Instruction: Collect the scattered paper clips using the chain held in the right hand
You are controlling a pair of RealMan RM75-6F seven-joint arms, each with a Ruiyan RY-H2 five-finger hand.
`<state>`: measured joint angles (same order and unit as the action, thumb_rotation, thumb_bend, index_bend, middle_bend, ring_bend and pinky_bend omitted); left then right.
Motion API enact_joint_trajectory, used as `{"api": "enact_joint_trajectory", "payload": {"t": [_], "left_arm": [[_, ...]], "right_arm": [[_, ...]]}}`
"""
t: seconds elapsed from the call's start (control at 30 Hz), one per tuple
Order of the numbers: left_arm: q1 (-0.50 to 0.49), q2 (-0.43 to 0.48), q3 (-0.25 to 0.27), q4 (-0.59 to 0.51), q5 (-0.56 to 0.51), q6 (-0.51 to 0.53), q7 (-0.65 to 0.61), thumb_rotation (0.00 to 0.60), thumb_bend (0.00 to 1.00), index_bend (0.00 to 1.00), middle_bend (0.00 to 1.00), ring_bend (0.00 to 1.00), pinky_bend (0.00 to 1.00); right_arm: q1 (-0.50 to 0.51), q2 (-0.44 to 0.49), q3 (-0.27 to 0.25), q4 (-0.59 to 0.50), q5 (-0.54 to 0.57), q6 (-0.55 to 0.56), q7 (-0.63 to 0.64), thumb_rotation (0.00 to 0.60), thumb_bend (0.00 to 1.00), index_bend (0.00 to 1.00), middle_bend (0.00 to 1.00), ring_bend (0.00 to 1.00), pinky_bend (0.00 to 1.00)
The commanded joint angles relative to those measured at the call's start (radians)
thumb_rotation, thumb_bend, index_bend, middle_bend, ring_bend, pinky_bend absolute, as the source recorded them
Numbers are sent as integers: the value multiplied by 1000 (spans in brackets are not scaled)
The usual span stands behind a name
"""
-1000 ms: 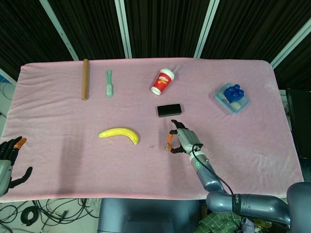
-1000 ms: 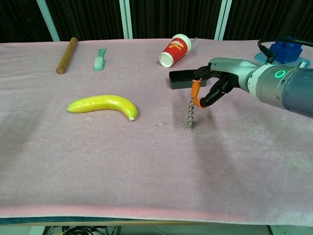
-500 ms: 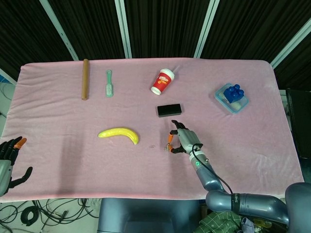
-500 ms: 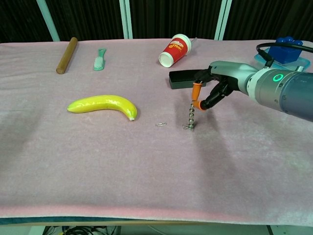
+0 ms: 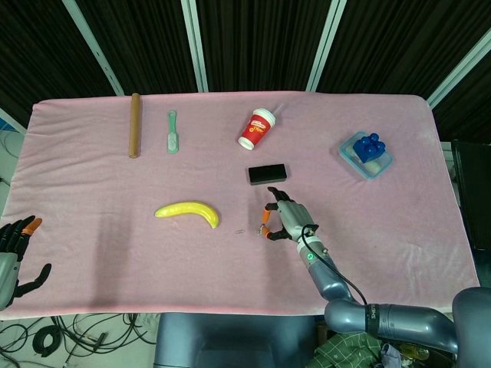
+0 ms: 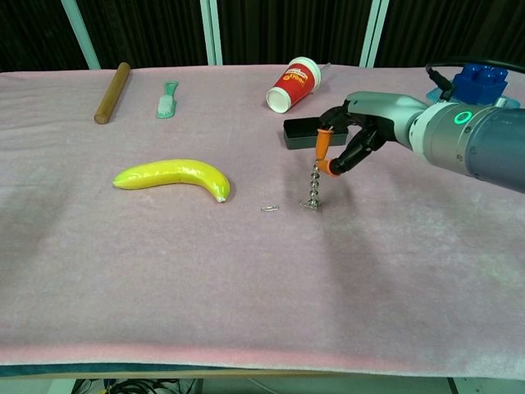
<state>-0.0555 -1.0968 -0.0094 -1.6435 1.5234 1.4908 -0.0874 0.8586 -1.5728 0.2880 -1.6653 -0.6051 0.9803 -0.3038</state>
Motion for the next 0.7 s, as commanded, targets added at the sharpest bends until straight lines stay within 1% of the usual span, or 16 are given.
{"api": "enact_joint_trajectory", "payload": {"t": [0.03, 0.17, 0.37, 0.7], "left_arm": [[0, 0, 0, 0, 1, 0, 0, 600, 357, 104, 38, 0, 0], [0, 1, 1, 1, 2, 0, -2, 600, 357, 104, 38, 0, 0], [-1, 1, 1, 3, 3, 0, -5, 600, 357, 104, 38, 0, 0], [-1, 2, 1, 3, 3, -2, -8, 600, 357, 104, 38, 0, 0]], "right_arm": [[12, -1, 12, 5, 18, -5, -7, 600, 406, 666, 0, 0, 169], [33, -8, 32, 21, 58, -20, -12, 600, 406, 666, 0, 0, 169], [56, -22, 45, 42, 96, -31, -18, 600, 406, 666, 0, 0, 169], [85, -52, 52, 55, 111, -40, -20, 600, 405, 666, 0, 0, 169]]}}
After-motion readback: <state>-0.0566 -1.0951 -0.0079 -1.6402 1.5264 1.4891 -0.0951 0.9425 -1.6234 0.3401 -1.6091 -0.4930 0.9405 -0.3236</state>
